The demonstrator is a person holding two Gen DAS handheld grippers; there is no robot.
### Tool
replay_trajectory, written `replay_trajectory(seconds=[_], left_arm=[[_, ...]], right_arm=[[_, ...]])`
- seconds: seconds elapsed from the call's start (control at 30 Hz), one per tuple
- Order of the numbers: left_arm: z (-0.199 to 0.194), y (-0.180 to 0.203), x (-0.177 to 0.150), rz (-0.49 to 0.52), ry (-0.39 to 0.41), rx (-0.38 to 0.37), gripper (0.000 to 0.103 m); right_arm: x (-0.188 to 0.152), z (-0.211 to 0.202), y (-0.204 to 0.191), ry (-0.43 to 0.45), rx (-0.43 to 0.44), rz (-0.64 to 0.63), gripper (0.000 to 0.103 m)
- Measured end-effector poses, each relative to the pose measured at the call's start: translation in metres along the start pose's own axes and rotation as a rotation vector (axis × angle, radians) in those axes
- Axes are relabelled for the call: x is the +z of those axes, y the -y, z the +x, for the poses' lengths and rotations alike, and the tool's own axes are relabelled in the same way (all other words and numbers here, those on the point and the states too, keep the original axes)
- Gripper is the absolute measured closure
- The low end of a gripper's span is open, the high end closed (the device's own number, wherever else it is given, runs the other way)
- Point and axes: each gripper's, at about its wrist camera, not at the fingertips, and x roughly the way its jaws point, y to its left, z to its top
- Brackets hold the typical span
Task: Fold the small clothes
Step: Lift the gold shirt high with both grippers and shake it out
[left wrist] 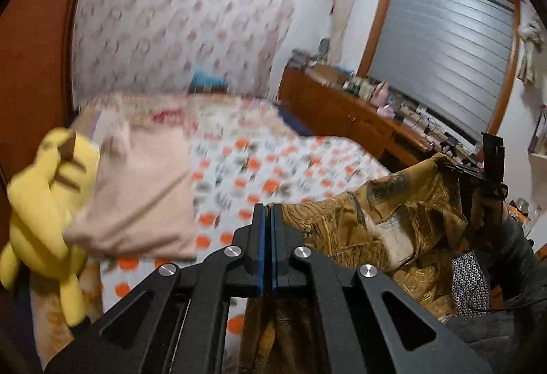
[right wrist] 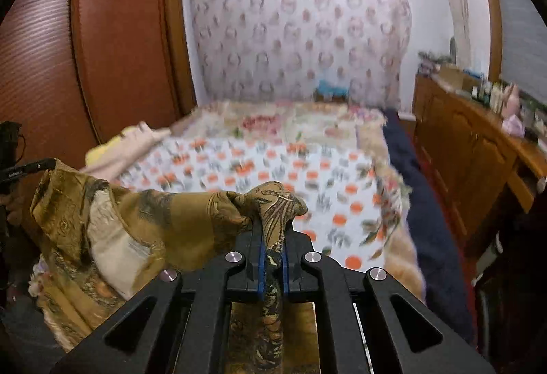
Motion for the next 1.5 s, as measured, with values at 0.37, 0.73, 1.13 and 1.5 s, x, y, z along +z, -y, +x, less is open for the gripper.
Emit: replay_trajectory(seconds=[0.37,0.73,1.13,1.5], left_arm=[[-0.1,0.05,0.087,0.119,0.295,0.012,0.1],[-0.084,0.016,0.151,0.11,0.358,0.167,0.1],[0.129,-0.066,0.13,0.025,0.042,0.293,0.1],[0.196,-0.092,0.116,0.014,-0.072,0.313,0.1]], right_arm=[[0.084,-0.13,-0.015,0.249,-0.066,-0.129,0.097],[0.136,-0.118,-0.013,0.292,-0.124,-0.169,0.097],[0.148,0.122,0.011,-0.022,-0.163,-0.158,0.097],[0.166,0.222,0.043,-0.163,-0.135,-0.125,0.097]])
